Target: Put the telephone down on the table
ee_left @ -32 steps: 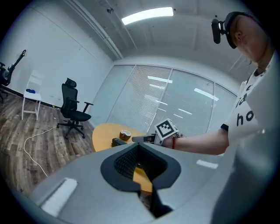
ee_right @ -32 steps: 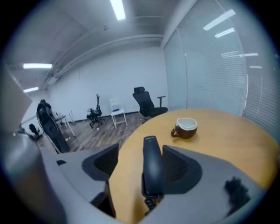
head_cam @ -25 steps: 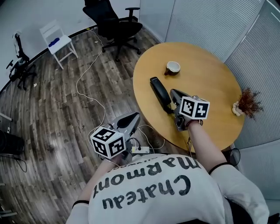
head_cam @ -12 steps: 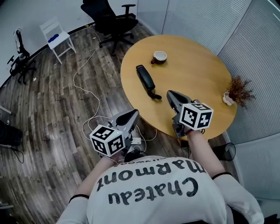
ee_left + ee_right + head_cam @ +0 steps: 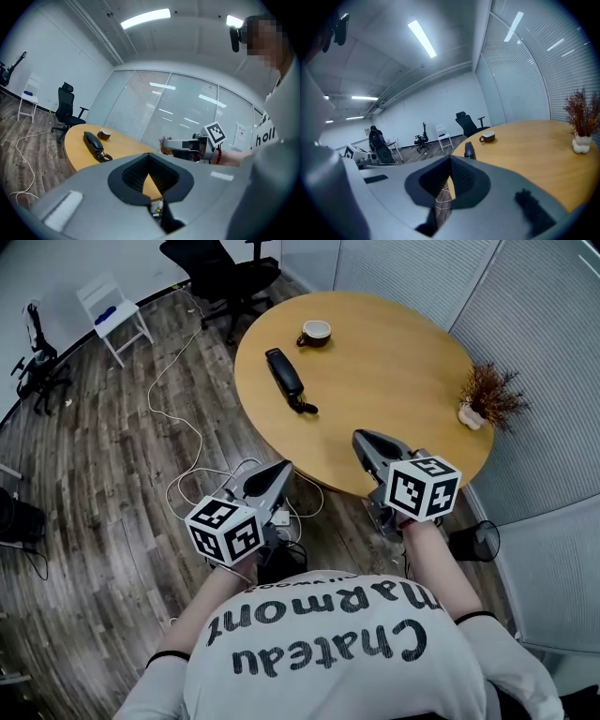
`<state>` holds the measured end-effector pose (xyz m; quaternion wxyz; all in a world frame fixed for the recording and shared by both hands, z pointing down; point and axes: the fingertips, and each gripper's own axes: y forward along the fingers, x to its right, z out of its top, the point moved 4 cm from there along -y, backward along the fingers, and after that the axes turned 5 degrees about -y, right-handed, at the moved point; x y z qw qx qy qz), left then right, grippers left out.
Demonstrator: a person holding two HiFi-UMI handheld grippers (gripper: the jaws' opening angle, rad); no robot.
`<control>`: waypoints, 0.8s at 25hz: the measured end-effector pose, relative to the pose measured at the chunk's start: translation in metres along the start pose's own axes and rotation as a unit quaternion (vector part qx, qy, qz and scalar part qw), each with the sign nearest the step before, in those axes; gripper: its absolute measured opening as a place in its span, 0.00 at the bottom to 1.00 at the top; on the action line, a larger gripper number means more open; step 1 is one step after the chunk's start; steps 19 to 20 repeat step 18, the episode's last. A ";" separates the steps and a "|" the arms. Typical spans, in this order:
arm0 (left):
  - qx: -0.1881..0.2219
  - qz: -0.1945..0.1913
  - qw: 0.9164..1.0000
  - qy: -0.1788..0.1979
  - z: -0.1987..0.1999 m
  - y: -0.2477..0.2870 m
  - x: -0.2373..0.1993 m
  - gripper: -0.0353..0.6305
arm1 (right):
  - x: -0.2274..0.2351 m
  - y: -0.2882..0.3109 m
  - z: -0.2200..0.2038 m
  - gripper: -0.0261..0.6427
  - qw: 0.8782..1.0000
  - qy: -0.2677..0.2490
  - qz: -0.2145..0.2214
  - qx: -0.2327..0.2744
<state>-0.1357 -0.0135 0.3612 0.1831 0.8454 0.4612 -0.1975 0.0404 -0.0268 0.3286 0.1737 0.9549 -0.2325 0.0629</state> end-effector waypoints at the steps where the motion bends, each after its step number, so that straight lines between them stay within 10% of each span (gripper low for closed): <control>1: -0.002 -0.002 1.000 0.003 -0.001 -0.001 0.005 0.06 | -0.001 -0.004 -0.001 0.06 1.000 0.000 0.001 -0.001; 20: -0.003 -0.002 1.000 0.026 -0.013 -0.016 0.032 0.06 | -0.014 -0.029 -0.005 0.06 1.000 -0.024 0.004 0.014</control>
